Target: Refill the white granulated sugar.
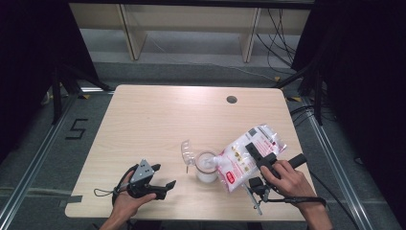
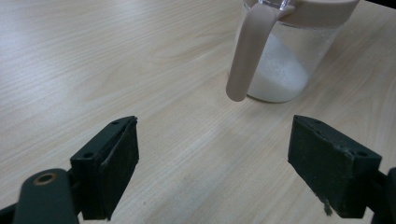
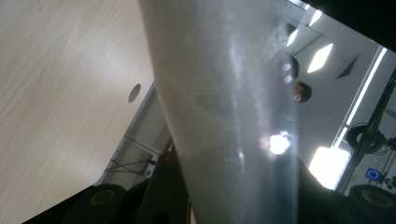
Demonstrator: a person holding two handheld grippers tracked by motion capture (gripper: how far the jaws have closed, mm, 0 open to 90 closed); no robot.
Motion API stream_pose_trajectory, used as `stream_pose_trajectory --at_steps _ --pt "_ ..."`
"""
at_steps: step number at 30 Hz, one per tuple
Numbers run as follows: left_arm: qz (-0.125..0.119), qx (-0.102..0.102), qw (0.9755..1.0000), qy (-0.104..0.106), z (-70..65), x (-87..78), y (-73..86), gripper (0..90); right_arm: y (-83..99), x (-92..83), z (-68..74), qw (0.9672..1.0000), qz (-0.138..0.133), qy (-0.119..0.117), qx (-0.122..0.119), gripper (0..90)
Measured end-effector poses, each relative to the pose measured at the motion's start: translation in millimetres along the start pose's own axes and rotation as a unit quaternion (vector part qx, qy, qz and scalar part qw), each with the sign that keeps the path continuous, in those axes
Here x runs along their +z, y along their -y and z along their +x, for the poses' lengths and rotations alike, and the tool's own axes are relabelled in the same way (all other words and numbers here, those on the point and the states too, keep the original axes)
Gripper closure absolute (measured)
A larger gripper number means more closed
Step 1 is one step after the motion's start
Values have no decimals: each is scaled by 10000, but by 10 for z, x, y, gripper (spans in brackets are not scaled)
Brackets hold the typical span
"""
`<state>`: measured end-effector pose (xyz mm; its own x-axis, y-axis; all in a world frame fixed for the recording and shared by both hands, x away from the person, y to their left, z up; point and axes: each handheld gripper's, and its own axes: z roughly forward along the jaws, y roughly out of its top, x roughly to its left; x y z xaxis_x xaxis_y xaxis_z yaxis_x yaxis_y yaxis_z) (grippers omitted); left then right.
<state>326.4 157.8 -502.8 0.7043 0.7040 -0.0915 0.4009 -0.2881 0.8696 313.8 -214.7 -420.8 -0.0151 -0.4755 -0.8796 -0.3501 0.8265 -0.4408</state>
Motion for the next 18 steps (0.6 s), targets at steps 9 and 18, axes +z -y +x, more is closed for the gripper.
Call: stream_pose_trajectory --at_steps 9,18 --pt "6 -9 10000 1 -3 3 2 160 9 11 28 10000 -25 69 50 779" --pt "19 62 10000 9 4 4 0 160 14 15 34 9999 -38 68 76 790"
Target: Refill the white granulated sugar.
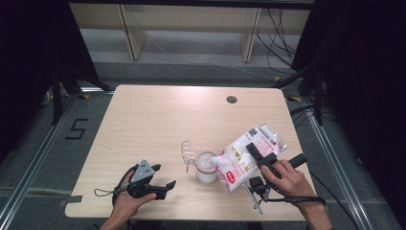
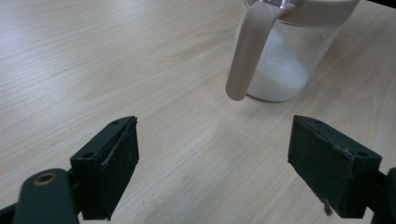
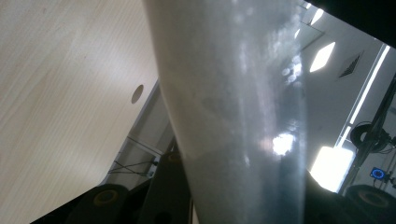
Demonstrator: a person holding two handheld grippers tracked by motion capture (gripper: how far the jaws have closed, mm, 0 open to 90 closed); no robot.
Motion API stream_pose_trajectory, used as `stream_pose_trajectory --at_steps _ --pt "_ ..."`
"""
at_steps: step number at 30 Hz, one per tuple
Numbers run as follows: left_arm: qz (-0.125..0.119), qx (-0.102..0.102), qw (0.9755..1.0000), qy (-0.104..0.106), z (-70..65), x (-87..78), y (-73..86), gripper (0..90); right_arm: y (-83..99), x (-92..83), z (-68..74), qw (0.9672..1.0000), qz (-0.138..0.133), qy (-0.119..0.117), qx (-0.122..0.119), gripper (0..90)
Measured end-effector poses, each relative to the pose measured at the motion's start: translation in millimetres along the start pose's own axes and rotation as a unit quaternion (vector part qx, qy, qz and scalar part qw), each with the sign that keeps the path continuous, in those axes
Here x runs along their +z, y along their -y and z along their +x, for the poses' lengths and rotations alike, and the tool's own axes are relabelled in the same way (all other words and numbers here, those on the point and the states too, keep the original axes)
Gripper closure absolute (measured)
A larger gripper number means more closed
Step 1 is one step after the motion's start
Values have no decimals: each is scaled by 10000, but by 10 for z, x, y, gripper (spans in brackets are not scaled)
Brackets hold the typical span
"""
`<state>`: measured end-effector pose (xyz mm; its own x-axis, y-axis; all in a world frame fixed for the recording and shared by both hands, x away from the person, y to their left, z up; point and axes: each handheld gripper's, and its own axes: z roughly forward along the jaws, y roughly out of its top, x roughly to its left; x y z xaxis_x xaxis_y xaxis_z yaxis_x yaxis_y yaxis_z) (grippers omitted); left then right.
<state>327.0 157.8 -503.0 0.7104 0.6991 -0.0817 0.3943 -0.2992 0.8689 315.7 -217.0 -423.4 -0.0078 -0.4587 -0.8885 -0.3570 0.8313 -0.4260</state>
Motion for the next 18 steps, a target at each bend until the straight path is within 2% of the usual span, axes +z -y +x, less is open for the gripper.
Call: stream_pose_trajectory --at_steps 6,12,13,16,17,18 --pt "-23 -79 10000 -7 -4 -4 1 160 4 2 11 10000 -3 -14 33 794" --pt "-15 -77 10000 -5 -6 0 3 160 7 6 13 10000 -37 7 71 800" --pt "-14 -22 10000 -15 0 -5 0 160 7 7 15 9999 -58 19 81 800" --pt "-13 -26 10000 -17 0 -6 0 160 -13 0 44 9995 -57 112 294 802" --pt "-16 -77 10000 -6 -6 -3 3 160 -11 12 14 9998 -157 137 68 802" --pt "-17 -75 10000 -5 -6 -3 3 160 -11 11 25 9998 -144 136 101 803"
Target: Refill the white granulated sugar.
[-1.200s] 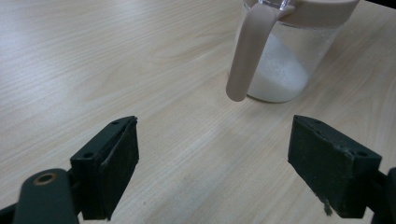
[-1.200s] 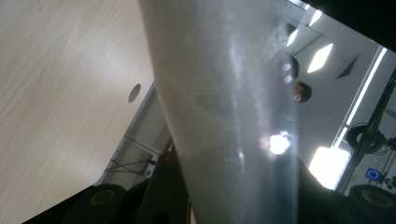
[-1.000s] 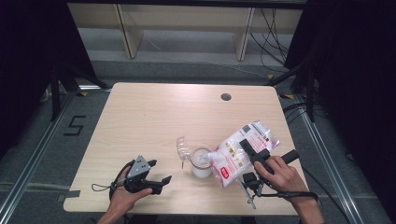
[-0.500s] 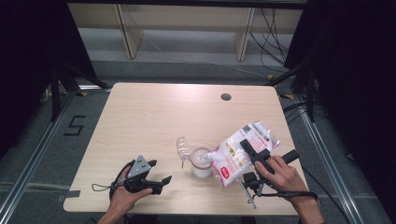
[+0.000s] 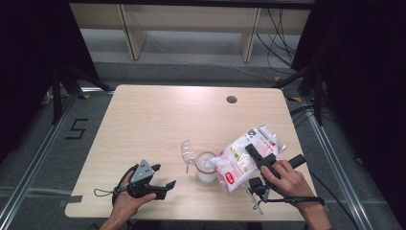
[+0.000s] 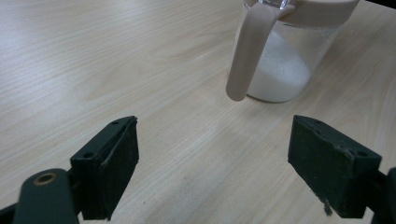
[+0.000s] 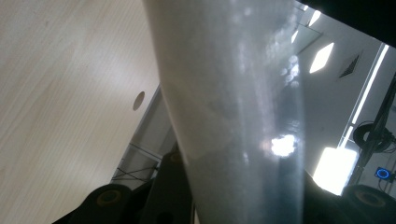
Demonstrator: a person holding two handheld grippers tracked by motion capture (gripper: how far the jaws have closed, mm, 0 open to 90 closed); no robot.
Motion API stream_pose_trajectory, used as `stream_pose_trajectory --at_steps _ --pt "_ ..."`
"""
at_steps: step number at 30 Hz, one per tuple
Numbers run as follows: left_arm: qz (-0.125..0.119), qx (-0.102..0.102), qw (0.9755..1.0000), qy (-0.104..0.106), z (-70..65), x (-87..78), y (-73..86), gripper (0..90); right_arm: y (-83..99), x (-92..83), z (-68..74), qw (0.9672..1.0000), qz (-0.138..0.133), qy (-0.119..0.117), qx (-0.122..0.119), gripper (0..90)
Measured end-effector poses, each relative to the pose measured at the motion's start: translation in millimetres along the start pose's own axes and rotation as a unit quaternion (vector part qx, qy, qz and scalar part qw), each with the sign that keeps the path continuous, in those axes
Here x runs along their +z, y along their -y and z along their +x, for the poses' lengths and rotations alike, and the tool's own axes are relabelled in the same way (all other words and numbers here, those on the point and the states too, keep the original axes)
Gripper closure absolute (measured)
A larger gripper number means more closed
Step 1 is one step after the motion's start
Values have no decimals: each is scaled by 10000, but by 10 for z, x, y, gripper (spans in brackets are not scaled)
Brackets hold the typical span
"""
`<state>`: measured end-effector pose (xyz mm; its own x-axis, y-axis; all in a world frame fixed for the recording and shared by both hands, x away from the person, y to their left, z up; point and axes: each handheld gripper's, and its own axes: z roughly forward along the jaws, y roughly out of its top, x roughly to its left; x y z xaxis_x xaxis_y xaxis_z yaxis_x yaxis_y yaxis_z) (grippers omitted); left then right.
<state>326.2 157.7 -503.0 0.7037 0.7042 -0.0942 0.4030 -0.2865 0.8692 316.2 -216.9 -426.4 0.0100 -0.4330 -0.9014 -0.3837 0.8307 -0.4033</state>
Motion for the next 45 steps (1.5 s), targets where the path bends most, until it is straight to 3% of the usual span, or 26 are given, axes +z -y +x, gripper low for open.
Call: stream_pose_trajectory --at_steps 3,6,15,17,18,20,21,22,25,26,27,28,29,32,35,38,42,45 --pt "-3 0 10000 -1 3 -2 -2 160 -1 1 -2 10000 -41 24 34 804" --pt "15 11 10000 -30 -1 -7 -3 160 -5 -9 26 9996 4 6 268 805" --pt "2 20 10000 7 2 4 -7 160 29 -5 11 9994 -66 15 337 807" --pt "6 54 10000 -2 5 2 -8 160 45 -2 34 9989 -58 -36 473 808" --pt "0 6 10000 2 1 4 -5 160 49 11 33 9990 -121 47 430 808" --pt "5 1 10000 1 -1 1 0 160 57 15 57 9980 -120 40 612 809" --pt "6 17 10000 -4 2 -2 1 160 56 13 56 9979 -82 -66 646 809" --pt "8 13 10000 4 4 -4 1 160 63 30 48 9980 -169 -28 608 809" --pt "15 108 9999 -2 14 -12 -10 160 74 42 66 9951 -230 -48 960 810" --pt "-7 85 10000 23 13 -7 -7 160 85 50 76 9942 -275 40 1039 811" --pt "-5 70 10000 21 10 -6 -6 160 91 42 70 9942 -199 -74 1054 811" --pt "-5 34 10000 18 6 -5 -5 160 103 56 91 9924 -288 -29 1196 811" --pt "-5 84 10000 13 10 -8 -7 160 115 51 94 9923 -230 -117 1210 811" --pt "15 15 10000 -27 3 -11 -2 160 142 64 122 9900 -270 -112 1379 812" --pt "-13 87 10000 -3 10 -9 -3 160 161 71 133 9883 -354 -114 1481 812" --pt "4 -5 10000 11 1 -1 1 160 164 72 153 9864 -358 -147 1596 812" --pt "8 39 10000 5 5 0 0 160 164 75 164 9864 -363 -126 1596 812" --pt "7 34 10000 10 4 2 2 160 173 79 174 9847 -413 -123 1690 814"
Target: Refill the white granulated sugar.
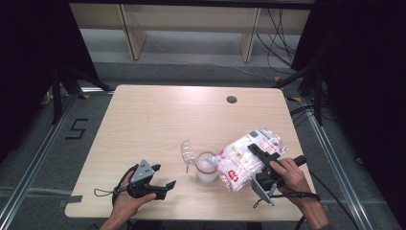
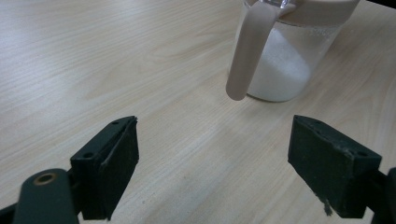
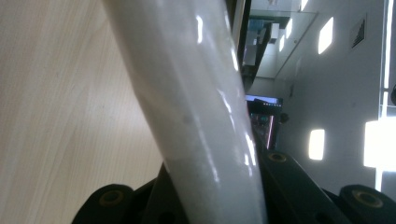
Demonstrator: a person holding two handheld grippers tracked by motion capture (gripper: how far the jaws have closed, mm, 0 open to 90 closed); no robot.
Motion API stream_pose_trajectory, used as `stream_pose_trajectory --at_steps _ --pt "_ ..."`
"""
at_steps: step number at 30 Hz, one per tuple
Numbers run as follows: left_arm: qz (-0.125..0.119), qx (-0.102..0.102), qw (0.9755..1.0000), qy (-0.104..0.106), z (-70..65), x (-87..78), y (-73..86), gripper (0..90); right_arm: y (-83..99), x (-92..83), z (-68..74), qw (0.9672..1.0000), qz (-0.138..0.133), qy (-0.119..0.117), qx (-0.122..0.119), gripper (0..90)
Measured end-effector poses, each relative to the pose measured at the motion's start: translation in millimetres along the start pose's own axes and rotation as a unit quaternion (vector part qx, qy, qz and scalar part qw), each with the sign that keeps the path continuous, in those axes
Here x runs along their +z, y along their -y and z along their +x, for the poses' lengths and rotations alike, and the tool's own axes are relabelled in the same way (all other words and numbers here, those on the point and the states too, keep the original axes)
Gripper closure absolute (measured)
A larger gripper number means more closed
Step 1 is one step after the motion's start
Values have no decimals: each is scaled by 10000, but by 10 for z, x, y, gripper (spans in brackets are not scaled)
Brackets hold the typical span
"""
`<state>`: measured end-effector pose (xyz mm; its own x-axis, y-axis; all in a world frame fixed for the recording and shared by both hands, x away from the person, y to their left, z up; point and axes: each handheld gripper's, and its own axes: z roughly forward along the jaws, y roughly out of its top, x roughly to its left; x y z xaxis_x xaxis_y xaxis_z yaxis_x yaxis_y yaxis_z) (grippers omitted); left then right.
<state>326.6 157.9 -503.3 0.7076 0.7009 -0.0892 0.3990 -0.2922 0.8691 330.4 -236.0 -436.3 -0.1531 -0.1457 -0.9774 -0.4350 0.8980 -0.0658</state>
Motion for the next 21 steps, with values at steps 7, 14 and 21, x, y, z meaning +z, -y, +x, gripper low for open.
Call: stream_pose_trajectory --at_steps 7,14,21 --pt "15 -16 10000 -22 1 1 2 160 37 26 51 9987 -124 -128 480 815" --pt "23 -51 10000 -25 0 5 7 160 76 45 109 9932 -261 -238 1106 816" --pt "29 31 10000 -21 9 1 2 160 101 82 151 9853 -475 -338 1606 818"
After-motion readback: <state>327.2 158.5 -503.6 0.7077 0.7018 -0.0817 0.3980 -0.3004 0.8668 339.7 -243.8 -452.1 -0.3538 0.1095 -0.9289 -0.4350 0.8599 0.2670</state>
